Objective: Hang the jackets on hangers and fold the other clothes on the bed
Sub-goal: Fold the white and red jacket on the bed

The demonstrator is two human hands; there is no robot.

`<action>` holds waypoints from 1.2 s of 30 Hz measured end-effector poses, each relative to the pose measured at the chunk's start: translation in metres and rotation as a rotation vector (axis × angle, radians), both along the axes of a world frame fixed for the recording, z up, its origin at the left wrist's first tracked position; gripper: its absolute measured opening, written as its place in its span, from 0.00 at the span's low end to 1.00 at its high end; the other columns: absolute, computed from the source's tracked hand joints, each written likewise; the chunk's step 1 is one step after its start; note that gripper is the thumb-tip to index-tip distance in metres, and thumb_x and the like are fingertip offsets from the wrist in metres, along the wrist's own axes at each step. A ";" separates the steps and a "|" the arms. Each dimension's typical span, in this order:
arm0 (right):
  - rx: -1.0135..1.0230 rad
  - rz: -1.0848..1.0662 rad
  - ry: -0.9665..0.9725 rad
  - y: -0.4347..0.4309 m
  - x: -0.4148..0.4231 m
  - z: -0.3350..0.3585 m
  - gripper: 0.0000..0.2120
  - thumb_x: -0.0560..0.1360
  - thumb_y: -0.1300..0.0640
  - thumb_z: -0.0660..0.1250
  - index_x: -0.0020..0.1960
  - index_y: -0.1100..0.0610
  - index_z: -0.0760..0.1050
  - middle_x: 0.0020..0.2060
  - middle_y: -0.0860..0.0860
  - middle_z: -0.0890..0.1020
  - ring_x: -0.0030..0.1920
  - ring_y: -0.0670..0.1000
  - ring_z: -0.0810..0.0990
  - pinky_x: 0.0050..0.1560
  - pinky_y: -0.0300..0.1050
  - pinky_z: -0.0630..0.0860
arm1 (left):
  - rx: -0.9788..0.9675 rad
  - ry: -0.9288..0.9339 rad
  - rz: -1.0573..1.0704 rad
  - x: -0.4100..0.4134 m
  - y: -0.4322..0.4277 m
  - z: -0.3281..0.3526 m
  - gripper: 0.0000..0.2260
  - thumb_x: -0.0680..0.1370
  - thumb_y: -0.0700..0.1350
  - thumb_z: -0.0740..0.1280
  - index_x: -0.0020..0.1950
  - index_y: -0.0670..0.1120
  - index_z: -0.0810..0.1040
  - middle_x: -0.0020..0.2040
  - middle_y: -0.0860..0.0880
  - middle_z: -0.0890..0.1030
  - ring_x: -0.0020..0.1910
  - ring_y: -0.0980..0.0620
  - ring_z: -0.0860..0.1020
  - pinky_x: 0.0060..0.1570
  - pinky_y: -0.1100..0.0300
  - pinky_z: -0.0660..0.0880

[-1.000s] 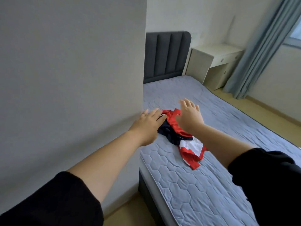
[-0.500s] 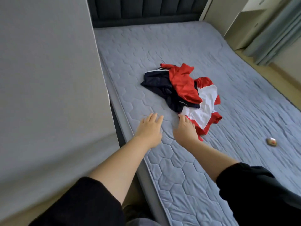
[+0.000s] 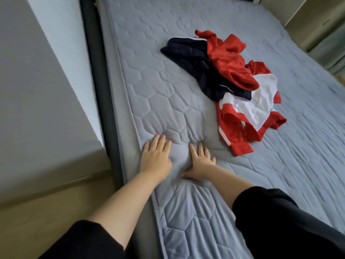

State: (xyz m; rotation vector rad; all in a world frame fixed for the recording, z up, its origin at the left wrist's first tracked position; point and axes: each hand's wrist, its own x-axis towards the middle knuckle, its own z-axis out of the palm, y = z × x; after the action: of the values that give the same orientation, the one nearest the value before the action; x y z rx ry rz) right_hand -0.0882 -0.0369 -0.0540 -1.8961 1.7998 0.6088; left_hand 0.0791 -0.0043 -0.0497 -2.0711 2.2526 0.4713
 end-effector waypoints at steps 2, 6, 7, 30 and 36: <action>-0.019 0.036 -0.023 -0.004 -0.007 -0.003 0.60 0.64 0.32 0.71 0.77 0.46 0.32 0.76 0.54 0.34 0.77 0.57 0.37 0.73 0.66 0.44 | -0.054 -0.007 0.079 -0.014 0.005 -0.005 0.27 0.80 0.49 0.55 0.78 0.50 0.52 0.79 0.48 0.47 0.77 0.48 0.44 0.73 0.46 0.46; -0.149 0.078 -0.120 0.002 -0.017 -0.006 0.56 0.63 0.31 0.70 0.78 0.44 0.39 0.78 0.54 0.42 0.77 0.57 0.44 0.74 0.62 0.48 | 0.068 0.051 0.179 -0.029 0.006 0.011 0.27 0.80 0.49 0.56 0.78 0.52 0.52 0.79 0.50 0.46 0.77 0.48 0.43 0.73 0.45 0.47; -0.172 0.071 -0.174 0.003 -0.021 -0.005 0.54 0.64 0.32 0.70 0.78 0.44 0.42 0.78 0.53 0.45 0.77 0.57 0.47 0.74 0.60 0.49 | 0.109 0.074 0.219 -0.033 0.010 0.013 0.27 0.80 0.49 0.56 0.78 0.52 0.52 0.79 0.51 0.46 0.77 0.48 0.43 0.74 0.45 0.47; -0.398 -0.132 -0.120 -0.085 -0.124 0.051 0.27 0.73 0.63 0.60 0.72 0.52 0.66 0.61 0.58 0.77 0.61 0.61 0.75 0.59 0.49 0.73 | 0.014 0.764 0.459 -0.076 0.031 0.012 0.19 0.81 0.42 0.59 0.73 0.45 0.67 0.74 0.47 0.65 0.74 0.51 0.61 0.71 0.60 0.56; -0.169 0.051 -0.440 -0.018 -0.077 0.090 0.15 0.73 0.64 0.59 0.55 0.56 0.80 0.44 0.56 0.81 0.44 0.54 0.78 0.40 0.39 0.71 | -0.026 1.295 0.875 -0.065 0.025 0.024 0.13 0.80 0.38 0.59 0.63 0.46 0.76 0.62 0.45 0.78 0.60 0.49 0.76 0.61 0.60 0.69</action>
State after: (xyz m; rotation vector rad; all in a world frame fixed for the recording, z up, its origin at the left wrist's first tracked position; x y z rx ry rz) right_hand -0.1655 -0.0550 0.0357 -1.9976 1.5570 0.0422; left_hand 0.0146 0.0209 -0.0252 -3.1633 1.2586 2.3456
